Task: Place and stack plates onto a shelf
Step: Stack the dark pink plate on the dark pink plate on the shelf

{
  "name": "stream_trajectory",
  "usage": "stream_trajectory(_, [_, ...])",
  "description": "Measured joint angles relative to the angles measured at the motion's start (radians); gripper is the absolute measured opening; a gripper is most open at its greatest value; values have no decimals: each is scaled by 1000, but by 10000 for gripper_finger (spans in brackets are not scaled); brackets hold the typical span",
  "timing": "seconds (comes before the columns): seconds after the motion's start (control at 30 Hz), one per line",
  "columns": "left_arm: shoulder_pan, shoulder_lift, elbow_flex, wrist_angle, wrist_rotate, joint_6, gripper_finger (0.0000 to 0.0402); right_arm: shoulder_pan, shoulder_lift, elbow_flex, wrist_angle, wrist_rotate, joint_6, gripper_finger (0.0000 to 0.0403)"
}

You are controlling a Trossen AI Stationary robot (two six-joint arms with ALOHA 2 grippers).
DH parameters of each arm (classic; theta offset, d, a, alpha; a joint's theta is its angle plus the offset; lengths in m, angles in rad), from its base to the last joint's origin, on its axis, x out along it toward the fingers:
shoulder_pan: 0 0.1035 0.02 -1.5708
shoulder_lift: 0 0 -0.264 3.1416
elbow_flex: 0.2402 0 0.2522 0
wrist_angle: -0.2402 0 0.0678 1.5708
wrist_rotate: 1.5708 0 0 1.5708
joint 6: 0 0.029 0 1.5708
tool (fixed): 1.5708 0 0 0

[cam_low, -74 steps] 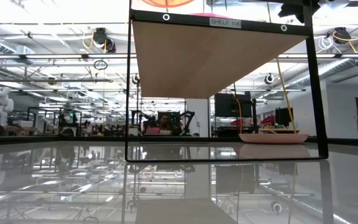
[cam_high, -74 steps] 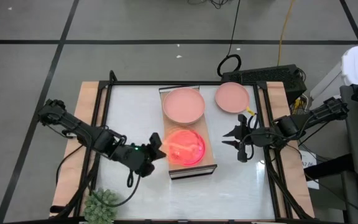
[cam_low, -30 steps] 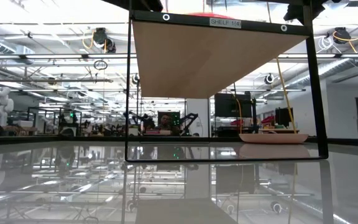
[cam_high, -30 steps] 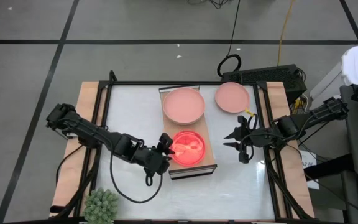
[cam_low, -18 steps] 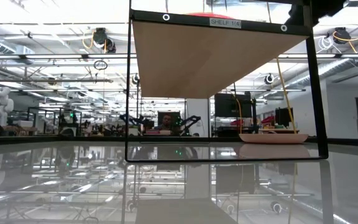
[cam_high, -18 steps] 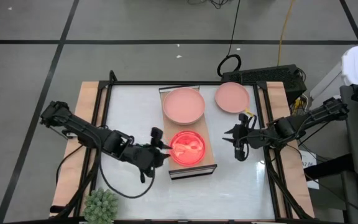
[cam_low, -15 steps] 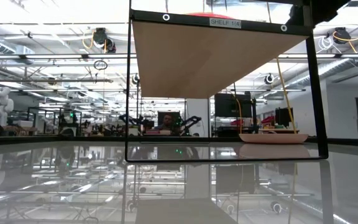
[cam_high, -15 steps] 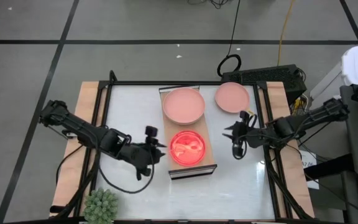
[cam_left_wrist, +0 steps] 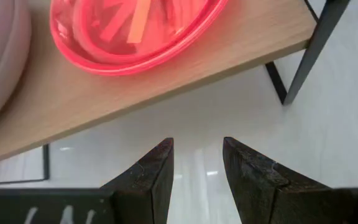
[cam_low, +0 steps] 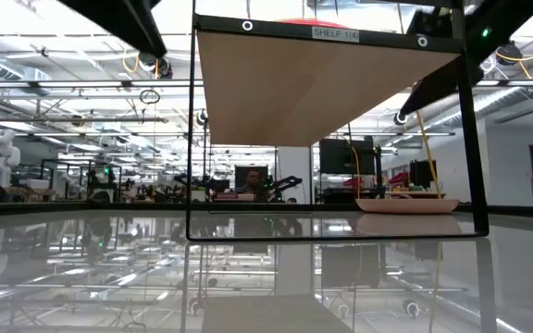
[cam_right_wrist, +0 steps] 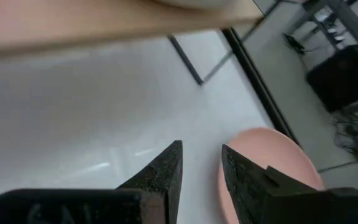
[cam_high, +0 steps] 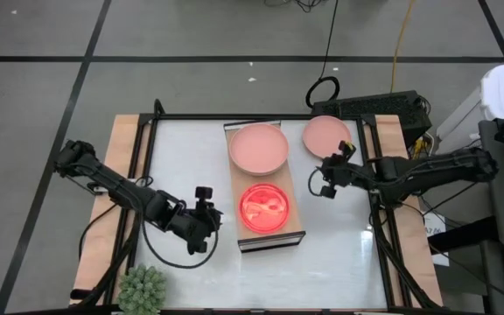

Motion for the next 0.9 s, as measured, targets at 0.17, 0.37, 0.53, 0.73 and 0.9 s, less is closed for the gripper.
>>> stream_trajectory(0.17, [-6, -64, -97, 130, -15, 6, 145, -99, 0, -92, 153, -61, -153, 98])
stream_trajectory(0.37, [-6, -189, -242, 180, -115, -51, 145, -220, 0, -176, 303, -121, -251, 98])
stream_trajectory(0.53, [-2, -308, -409, 423, -136, -23, 145, -314, 2, -180, 327, -213, -262, 98])
stream_trajectory(0.73, [14, -380, -569, 716, -136, 32, 145, -388, 34, -180, 331, -214, -206, 98])
stream_trajectory(0.9, [35, -384, -609, 743, -135, 27, 145, -406, 104, -180, 332, -214, -207, 98])
